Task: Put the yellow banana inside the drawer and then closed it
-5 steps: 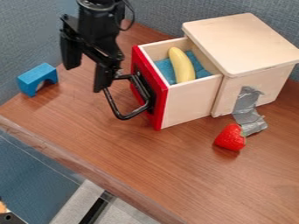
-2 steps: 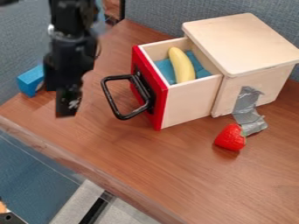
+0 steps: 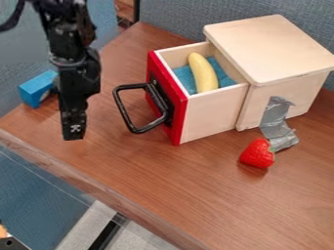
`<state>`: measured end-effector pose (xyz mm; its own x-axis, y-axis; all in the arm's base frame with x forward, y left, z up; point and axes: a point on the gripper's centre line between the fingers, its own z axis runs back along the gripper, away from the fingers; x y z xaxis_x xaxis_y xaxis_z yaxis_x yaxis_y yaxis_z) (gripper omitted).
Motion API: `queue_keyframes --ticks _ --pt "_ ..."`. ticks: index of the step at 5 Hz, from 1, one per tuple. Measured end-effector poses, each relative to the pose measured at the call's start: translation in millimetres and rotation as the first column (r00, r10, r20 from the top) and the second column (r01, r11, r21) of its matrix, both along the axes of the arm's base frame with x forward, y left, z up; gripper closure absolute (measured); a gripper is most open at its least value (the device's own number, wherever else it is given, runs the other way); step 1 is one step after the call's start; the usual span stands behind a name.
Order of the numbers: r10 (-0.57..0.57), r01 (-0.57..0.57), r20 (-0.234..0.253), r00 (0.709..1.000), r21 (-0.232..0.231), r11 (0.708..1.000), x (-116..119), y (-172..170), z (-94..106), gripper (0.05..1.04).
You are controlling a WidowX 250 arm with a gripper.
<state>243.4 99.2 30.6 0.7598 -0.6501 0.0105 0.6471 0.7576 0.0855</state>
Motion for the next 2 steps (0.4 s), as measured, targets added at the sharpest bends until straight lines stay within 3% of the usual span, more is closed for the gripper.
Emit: queue_keyframes --ticks 2 --pt "0.101 -0.099 0.132 0.986 -0.021 0.995 16.8 -7.9 -3.6 0.083"
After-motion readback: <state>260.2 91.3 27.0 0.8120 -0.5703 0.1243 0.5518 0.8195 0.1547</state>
